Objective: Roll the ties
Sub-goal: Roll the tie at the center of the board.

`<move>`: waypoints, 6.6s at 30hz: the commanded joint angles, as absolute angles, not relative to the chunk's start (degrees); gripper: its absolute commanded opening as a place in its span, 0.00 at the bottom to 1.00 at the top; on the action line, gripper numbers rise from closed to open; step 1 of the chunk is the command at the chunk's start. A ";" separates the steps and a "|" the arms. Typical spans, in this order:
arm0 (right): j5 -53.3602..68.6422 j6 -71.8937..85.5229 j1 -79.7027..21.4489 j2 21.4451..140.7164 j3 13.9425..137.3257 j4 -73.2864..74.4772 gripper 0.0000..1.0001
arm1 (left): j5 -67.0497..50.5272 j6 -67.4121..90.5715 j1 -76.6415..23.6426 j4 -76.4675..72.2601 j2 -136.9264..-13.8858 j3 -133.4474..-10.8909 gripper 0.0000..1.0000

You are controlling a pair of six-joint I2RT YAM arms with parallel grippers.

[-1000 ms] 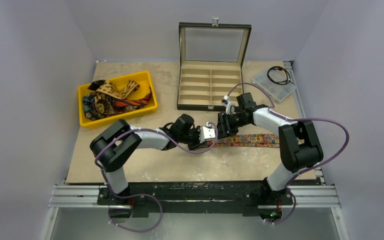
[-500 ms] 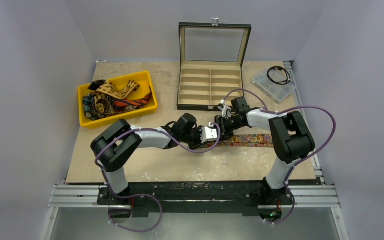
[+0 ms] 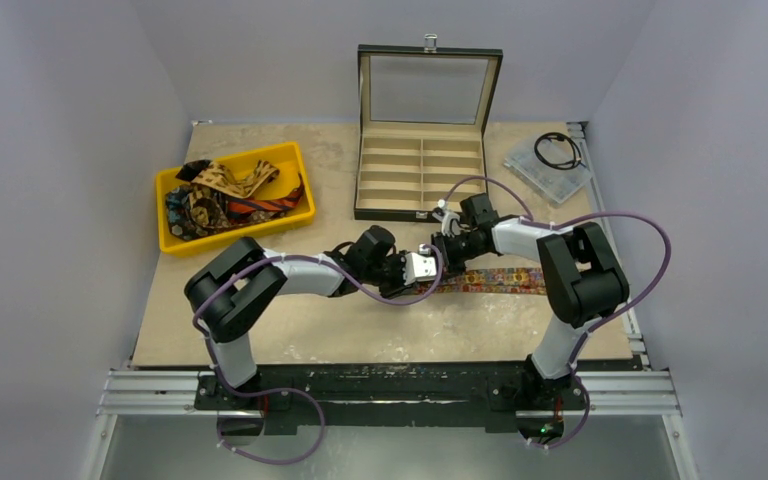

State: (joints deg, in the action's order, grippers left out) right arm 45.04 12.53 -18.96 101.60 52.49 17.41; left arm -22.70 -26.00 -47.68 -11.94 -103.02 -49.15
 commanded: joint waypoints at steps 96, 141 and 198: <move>37.65 16.88 -21.52 102.23 49.06 12.54 0.00 | -26.46 -11.38 -48.00 -31.06 -102.23 -40.67 0.64; 33.87 6.31 -21.85 107.68 56.57 19.68 0.00 | -32.49 -20.39 -39.57 -21.74 -99.88 -39.80 0.52; 35.16 8.87 -21.98 108.65 53.08 15.76 0.00 | -26.44 -18.91 -45.11 -28.35 -113.40 -43.82 0.30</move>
State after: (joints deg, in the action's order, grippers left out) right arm 41.50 10.46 -19.55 106.76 55.77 17.08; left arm -29.85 -14.02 -44.58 -41.87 -111.59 -43.64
